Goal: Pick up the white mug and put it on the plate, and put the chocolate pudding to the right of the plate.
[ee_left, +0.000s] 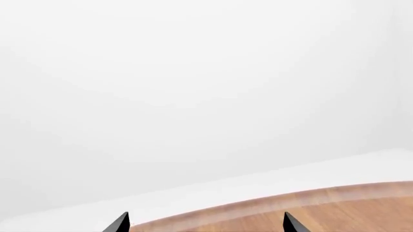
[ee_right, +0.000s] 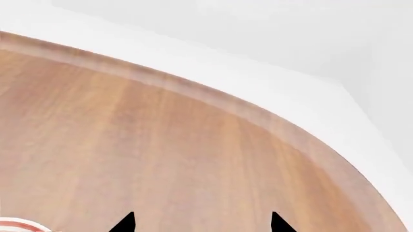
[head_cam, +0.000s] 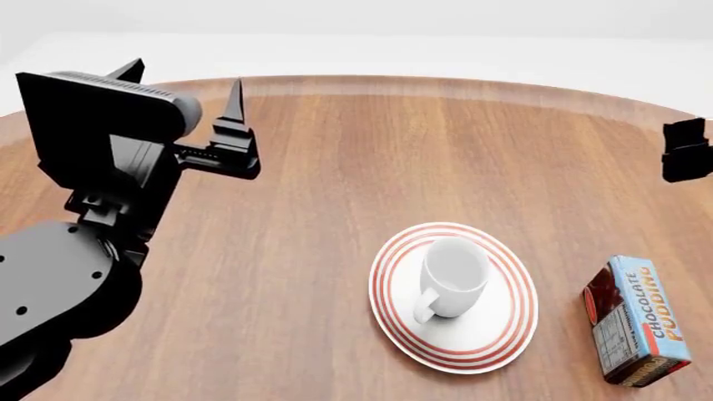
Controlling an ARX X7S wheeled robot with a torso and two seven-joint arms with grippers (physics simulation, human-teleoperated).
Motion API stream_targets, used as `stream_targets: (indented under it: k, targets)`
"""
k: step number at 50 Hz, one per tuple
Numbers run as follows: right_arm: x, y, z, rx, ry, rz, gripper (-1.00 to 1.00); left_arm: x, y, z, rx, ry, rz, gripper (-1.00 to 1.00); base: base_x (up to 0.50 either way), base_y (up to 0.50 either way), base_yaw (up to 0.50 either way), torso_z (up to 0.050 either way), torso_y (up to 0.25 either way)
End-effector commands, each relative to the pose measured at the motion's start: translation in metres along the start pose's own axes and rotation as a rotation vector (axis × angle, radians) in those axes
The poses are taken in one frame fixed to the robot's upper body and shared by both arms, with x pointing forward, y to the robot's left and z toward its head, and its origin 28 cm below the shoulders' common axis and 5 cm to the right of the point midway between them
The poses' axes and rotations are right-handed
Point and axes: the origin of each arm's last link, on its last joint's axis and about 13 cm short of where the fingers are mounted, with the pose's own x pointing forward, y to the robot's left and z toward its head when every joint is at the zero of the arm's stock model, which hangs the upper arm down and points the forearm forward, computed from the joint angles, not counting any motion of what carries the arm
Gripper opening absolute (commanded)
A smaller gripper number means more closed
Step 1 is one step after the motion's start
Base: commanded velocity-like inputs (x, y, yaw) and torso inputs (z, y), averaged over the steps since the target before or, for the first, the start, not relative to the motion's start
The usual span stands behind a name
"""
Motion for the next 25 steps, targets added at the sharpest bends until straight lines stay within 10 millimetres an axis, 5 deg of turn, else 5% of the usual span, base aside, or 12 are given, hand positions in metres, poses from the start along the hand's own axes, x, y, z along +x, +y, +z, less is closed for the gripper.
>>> stream_targets:
  k: [1,25]
  targets:
    - [-0.010,-0.001,0.014,-0.021,-0.111,-0.019,1.00,0.002,-0.003,0.002,-0.013,-0.027,-0.019,1.00,0.00,0.00,0.00,0.000,0.000]
    - [-0.062,0.023,0.016,-0.152,-0.415,-0.107,1.00,-0.003,-0.005,0.004,0.018,-0.044,-0.007,1.00,0.00,0.00,0.00,0.000,0.000]
